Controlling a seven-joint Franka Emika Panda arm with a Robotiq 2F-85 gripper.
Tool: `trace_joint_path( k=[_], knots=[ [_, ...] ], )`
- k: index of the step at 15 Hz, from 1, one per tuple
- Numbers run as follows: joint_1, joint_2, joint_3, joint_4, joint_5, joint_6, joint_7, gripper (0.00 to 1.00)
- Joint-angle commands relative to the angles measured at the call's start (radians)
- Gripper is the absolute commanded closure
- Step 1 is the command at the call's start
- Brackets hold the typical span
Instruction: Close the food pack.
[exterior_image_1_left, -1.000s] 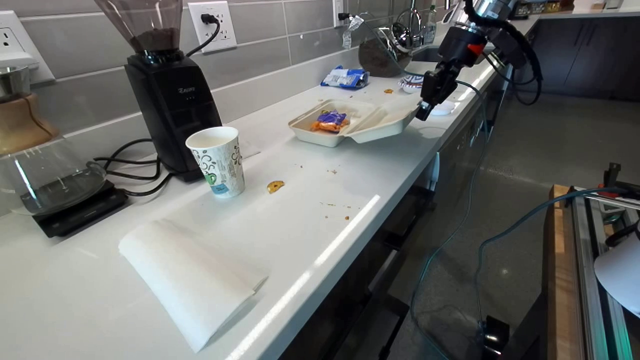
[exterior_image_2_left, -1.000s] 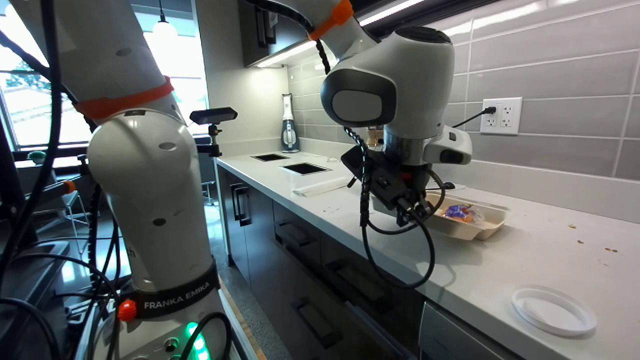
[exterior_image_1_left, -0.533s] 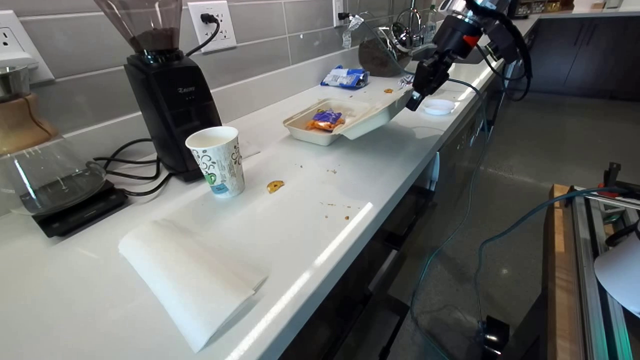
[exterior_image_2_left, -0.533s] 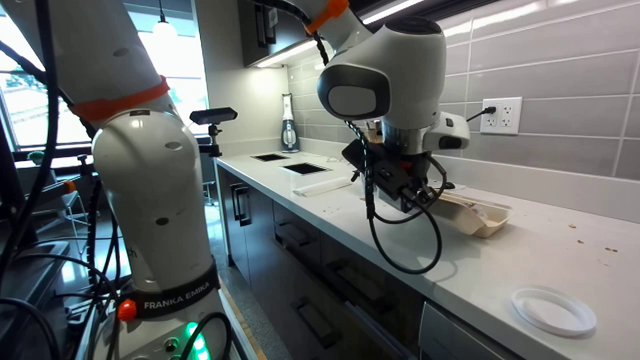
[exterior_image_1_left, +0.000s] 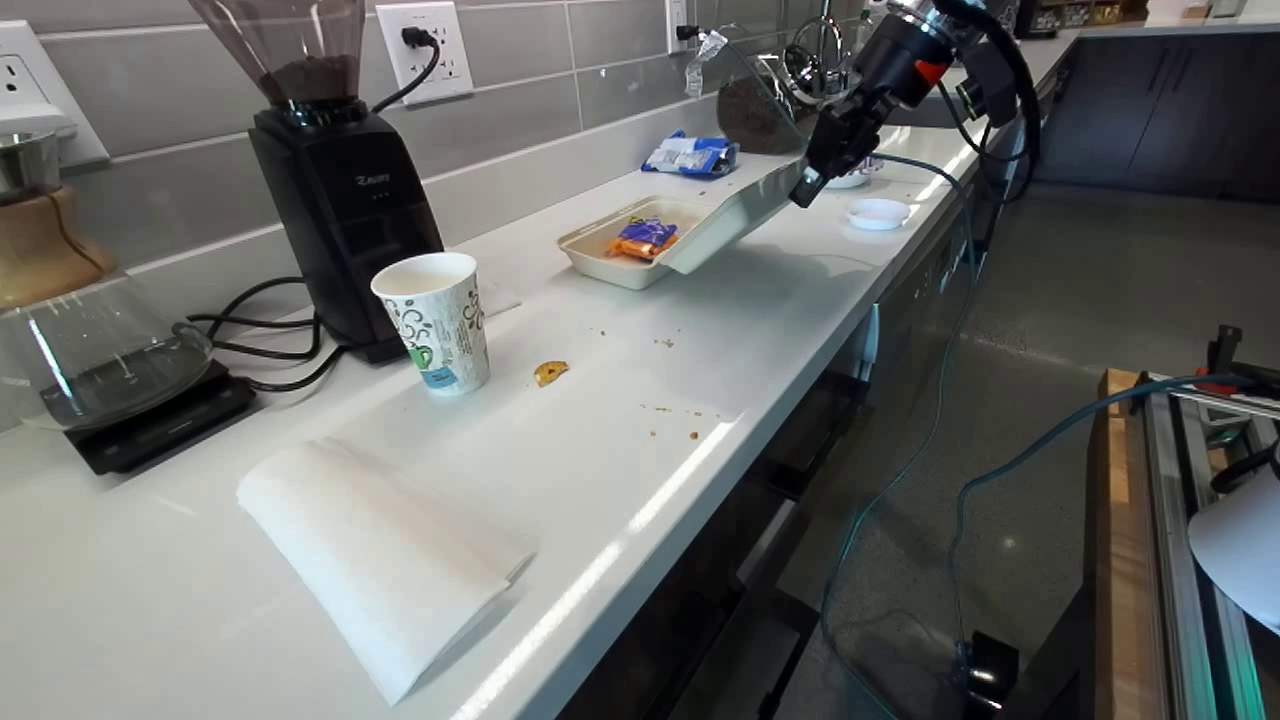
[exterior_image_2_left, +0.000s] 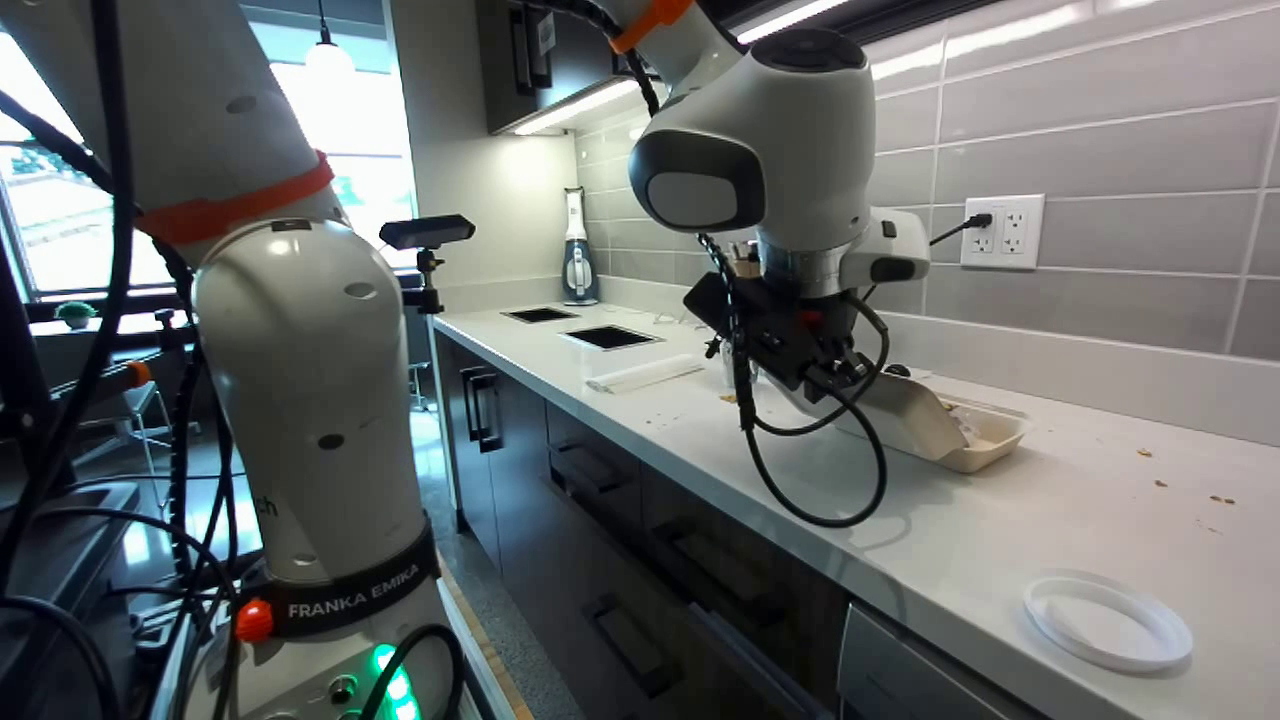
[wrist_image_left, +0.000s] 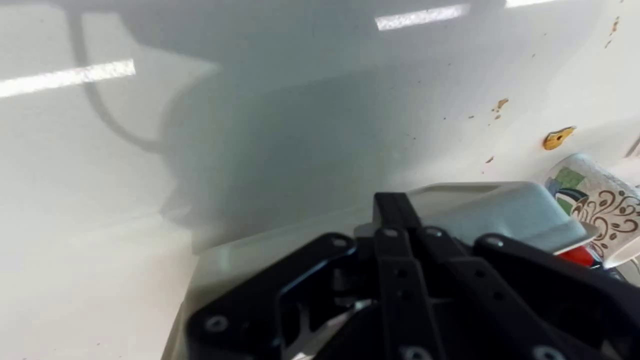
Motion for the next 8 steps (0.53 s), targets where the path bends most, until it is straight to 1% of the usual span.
trace_joint_path(
  k=[1,8],
  knots=[
    [0.045,-0.006,-0.002,-0.006,0.09,0.057,-0.077,1.0],
    [0.13,-0.002,-0.007,0.014,0.19,0.148,-0.191,1.0]
  ],
)
